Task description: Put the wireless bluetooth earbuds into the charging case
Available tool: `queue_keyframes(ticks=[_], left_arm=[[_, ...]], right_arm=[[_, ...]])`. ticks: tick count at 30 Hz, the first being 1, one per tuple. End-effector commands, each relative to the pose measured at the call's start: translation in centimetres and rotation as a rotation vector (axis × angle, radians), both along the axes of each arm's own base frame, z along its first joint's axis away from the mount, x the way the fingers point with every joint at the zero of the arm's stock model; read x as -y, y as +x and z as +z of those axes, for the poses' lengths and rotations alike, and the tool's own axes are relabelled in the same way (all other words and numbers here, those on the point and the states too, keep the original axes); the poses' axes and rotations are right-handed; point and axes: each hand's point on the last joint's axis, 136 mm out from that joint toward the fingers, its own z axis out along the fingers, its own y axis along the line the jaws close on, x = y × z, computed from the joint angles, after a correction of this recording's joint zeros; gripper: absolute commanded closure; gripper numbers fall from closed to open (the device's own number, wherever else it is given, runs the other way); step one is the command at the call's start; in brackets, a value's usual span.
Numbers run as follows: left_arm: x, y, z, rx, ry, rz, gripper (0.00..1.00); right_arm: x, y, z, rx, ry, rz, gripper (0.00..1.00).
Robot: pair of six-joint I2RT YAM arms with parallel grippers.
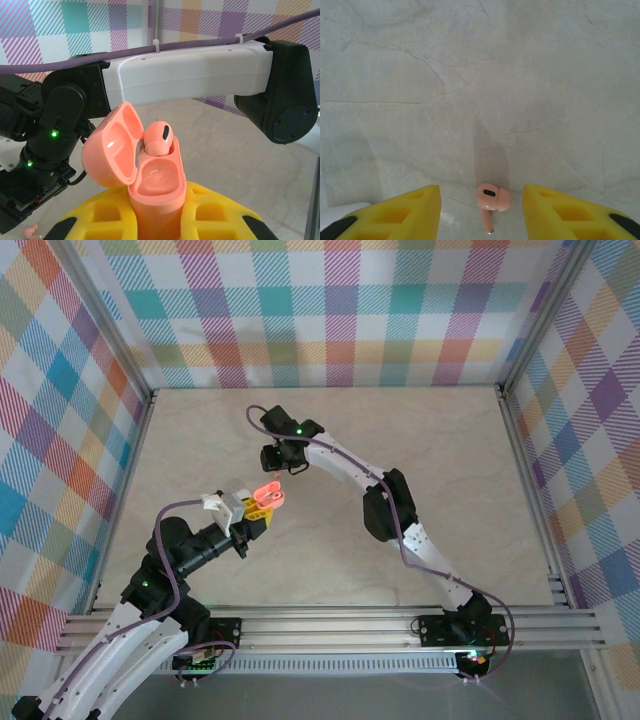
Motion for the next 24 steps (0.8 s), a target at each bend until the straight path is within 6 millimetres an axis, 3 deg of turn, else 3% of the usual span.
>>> queue_keyframes(ticks=[1, 15, 24], left_arm=[[0.3, -0.2, 0.2, 0.004, -0.032, -0.018, 1.0], [0.1, -0.3, 0.1, 0.007, -0.034, -0.013, 1.0], [0.0, -0.3, 0.0, 0.007, -0.035, -0.005, 1.0]], right_arm=[[-0.4, -0.7, -2.7, -0.015, -0.036, 0.021, 0.53], [0.2, -1.3, -4.7, -0.016, -0.095, 0.025, 0.52], [0.2, -1.5, -5.7, -0.029, -0.106, 0.035, 0.62]])
